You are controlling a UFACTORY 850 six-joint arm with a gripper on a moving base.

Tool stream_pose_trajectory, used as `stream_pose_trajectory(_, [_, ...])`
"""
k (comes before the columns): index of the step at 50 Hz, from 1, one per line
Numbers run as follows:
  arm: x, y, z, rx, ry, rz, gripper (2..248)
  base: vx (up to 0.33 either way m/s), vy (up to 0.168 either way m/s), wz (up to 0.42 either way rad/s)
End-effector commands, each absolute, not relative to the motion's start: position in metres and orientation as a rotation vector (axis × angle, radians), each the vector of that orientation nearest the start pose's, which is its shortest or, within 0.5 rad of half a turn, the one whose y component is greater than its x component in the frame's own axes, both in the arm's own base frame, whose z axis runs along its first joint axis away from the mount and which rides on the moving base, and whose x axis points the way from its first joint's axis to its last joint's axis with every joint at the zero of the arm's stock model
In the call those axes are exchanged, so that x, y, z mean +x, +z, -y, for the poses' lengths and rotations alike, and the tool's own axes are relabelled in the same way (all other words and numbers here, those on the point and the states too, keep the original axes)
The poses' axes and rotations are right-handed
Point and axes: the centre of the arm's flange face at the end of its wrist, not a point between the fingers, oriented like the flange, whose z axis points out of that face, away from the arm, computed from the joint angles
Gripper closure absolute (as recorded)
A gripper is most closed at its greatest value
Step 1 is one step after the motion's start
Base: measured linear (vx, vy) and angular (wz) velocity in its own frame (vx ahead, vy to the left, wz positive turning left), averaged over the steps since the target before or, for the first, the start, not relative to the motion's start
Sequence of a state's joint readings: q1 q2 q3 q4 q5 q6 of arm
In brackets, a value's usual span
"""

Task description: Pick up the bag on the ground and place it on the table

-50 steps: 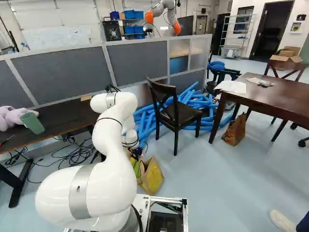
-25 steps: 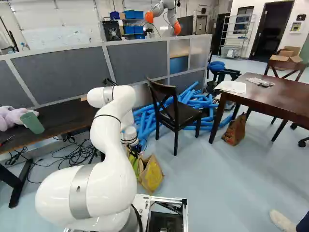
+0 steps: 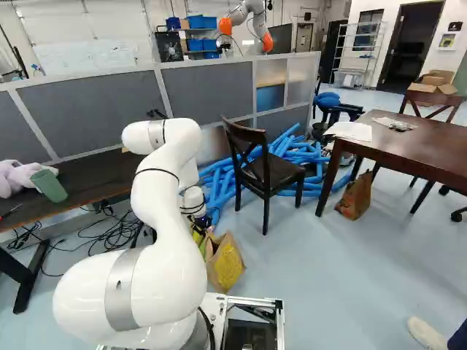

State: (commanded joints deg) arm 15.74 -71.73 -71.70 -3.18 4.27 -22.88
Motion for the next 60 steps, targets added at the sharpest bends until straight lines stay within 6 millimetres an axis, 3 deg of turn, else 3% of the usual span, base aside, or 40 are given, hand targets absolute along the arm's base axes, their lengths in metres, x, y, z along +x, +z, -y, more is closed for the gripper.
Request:
stream_pose_trajectory(40, [0.467,0.031,-0.149,-2.961,-0.089,1.057,228,0.000,0.000,0.000])
stream_pose_trajectory(60, [0.449,0.061,-0.142,-2.964,-0.085,1.049,228,0.000,0.000,0.000])
